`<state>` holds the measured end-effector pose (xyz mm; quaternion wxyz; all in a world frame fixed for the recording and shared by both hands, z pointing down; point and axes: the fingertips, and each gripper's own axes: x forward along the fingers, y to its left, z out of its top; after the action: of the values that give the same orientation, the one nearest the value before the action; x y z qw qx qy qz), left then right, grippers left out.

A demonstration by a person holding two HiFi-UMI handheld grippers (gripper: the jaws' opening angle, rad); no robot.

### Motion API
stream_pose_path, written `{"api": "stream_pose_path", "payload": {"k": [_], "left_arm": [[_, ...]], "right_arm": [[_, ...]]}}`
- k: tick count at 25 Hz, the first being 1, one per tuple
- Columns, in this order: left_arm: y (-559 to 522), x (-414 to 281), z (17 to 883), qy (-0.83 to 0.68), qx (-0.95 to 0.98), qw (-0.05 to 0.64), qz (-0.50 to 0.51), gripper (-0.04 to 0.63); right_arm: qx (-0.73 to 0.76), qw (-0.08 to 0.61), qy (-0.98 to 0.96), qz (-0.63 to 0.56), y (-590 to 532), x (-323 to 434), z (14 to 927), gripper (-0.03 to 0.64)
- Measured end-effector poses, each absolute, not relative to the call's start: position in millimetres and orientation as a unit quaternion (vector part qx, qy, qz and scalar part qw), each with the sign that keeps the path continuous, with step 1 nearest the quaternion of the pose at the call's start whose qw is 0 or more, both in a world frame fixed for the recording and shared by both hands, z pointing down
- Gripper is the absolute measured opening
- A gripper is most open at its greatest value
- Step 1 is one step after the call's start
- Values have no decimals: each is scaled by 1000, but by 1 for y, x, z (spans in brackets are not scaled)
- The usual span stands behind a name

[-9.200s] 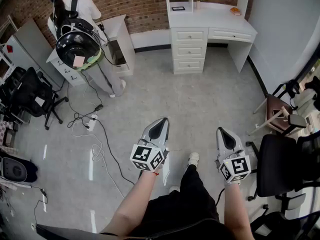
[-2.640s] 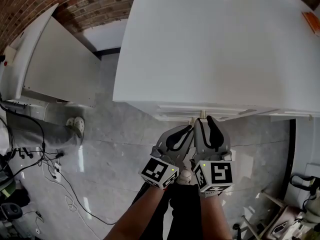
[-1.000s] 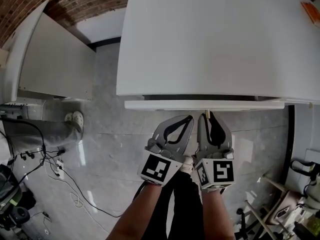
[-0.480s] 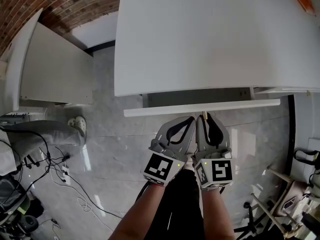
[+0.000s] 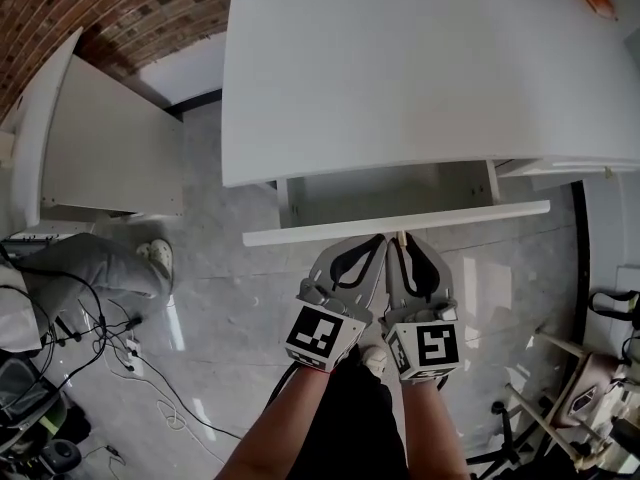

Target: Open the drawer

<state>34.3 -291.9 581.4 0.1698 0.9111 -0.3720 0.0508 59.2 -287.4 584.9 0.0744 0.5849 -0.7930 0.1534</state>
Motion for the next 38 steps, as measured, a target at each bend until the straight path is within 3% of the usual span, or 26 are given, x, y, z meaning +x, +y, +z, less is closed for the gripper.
{"api": "stream_pose_path", "payload": {"k": [38], "left_arm": [[-169,42,581,-421,881,208,53,-9]], "right_arm": [[552,104,-811,161,-163,64,586,72]]}}
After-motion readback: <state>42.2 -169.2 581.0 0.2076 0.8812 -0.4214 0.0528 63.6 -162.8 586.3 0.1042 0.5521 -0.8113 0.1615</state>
